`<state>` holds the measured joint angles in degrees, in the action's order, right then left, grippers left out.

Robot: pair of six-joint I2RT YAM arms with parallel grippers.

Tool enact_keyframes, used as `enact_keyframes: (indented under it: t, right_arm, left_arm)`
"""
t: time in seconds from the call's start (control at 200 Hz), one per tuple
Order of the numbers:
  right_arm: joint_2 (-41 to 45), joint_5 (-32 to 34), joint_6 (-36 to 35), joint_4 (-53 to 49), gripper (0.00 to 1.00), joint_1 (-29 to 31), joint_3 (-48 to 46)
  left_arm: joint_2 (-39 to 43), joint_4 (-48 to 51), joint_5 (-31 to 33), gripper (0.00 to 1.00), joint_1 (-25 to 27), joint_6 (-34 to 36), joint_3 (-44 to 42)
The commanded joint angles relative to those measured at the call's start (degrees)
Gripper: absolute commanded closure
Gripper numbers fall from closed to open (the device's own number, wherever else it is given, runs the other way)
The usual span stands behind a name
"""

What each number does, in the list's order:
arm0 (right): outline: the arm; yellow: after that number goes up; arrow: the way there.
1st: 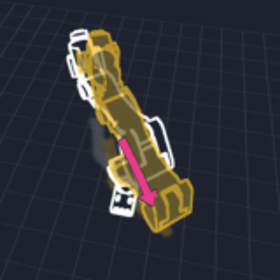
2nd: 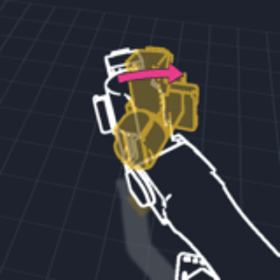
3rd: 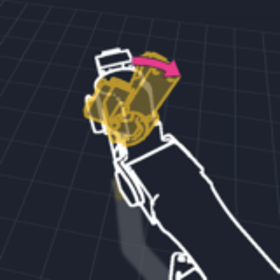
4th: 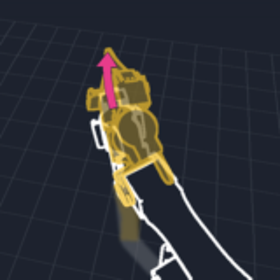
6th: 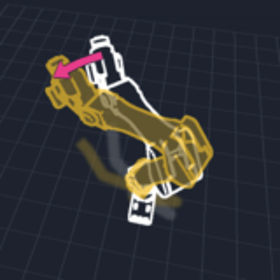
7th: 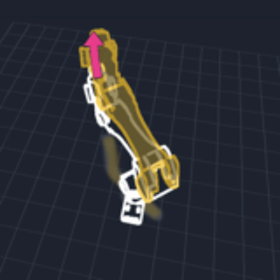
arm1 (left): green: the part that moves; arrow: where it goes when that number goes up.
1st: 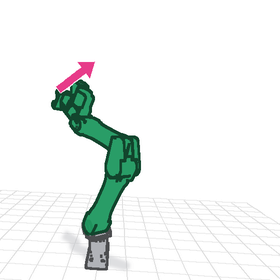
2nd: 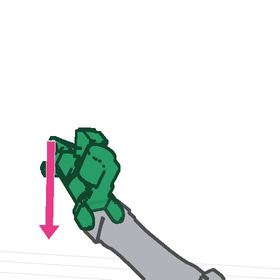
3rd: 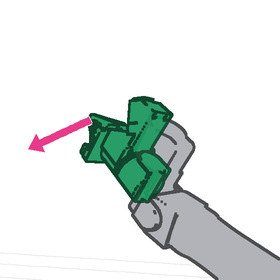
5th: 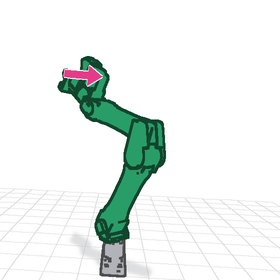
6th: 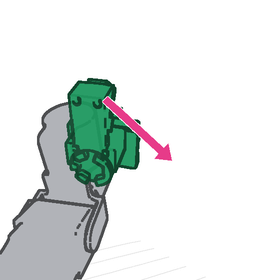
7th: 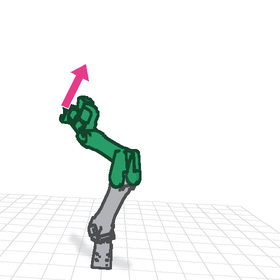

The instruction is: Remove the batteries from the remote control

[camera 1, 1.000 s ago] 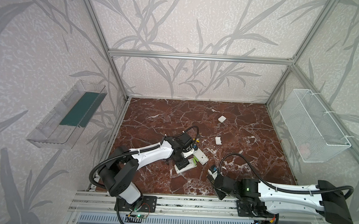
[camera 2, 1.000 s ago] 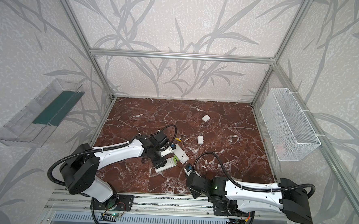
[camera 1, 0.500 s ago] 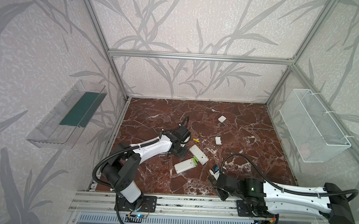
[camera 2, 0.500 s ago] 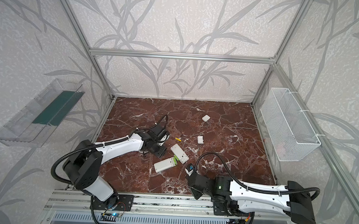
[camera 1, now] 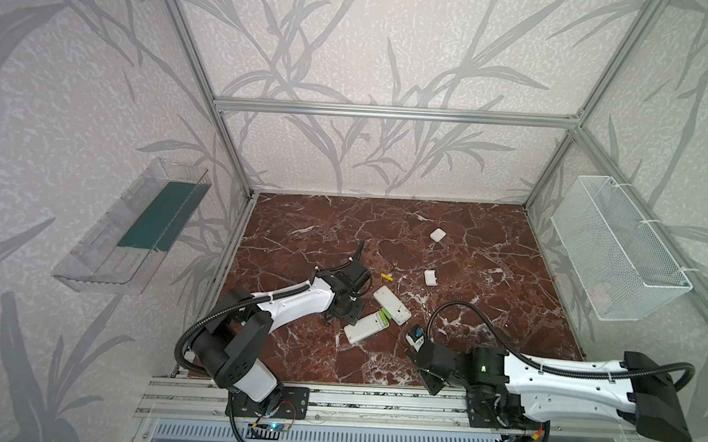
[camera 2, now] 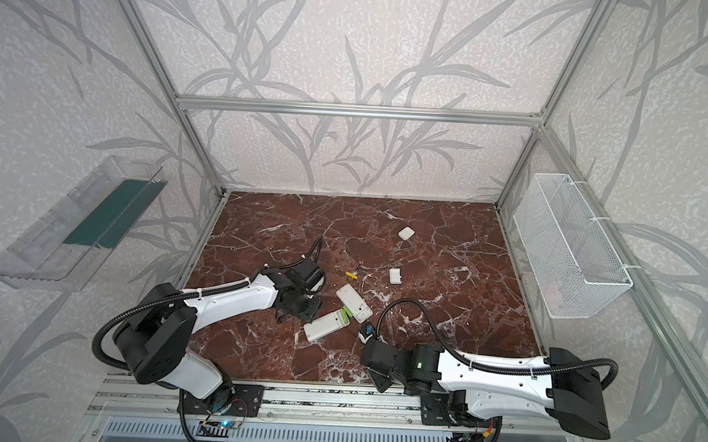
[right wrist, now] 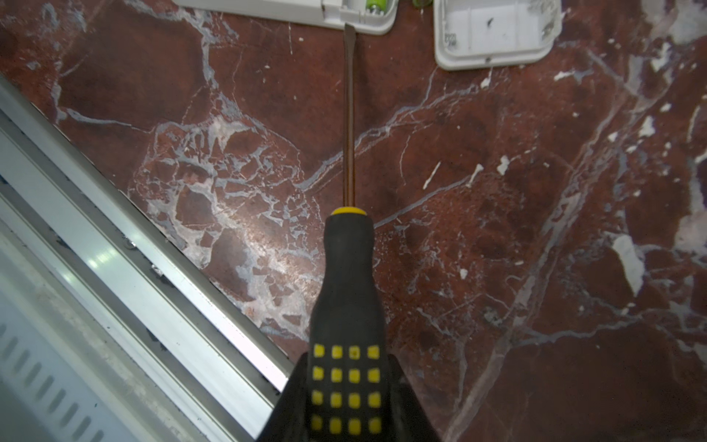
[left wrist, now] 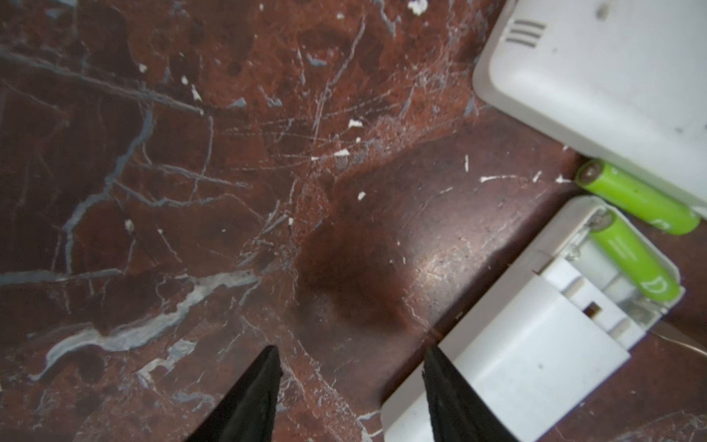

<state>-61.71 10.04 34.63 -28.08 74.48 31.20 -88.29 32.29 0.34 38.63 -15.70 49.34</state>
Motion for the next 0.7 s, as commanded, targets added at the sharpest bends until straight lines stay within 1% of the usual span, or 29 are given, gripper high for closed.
enact_keyframes:
  t: [0.0,0.14,0.23,0.4,0.49,0.61,0.695]
  right_arm:
    - [-1.98,1.54,-0.71,3.46,1.0,-1.89,2.43]
    - [-4.82,1.38,-2.43,4.3,1.0,-3.51,4.49]
    - [-6.02,0.05,-3.91,4.92,1.0,-5.37,5.3]
    - [-5.07,0.35,-5.63,1.33,1.0,-5.87,7.28]
    - [-4.75,-1.08,-6.54,0.8,1.0,-5.91,8.16]
    - [-7.13,-3.72,-6.33,-1.17,1.0,-5.92,10.46]
    - [-8.86,-4.96,-5.32,-2.06,1.0,-5.91,11.49]
  left_arm:
    - [2.44,-1.81,-0.26,0.39,0.41,-2.49,-1.72]
    - [4.04,-2.47,-0.9,0.39,1.17,-3.1,-2.74]
    - [4.95,-3.44,-1.89,0.4,1.87,-3.64,-3.08]
    - [7.89,-2.37,0.13,0.4,2.64,-3.19,-2.09]
    - [10.19,-2.59,-0.49,0.4,2.79,-1.43,-2.05]
    - [11.79,-2.73,-1.19,0.41,3.26,-3.22,-2.96]
    - [12.33,-4.81,-2.7,0.41,3.75,-5.5,-4.87]
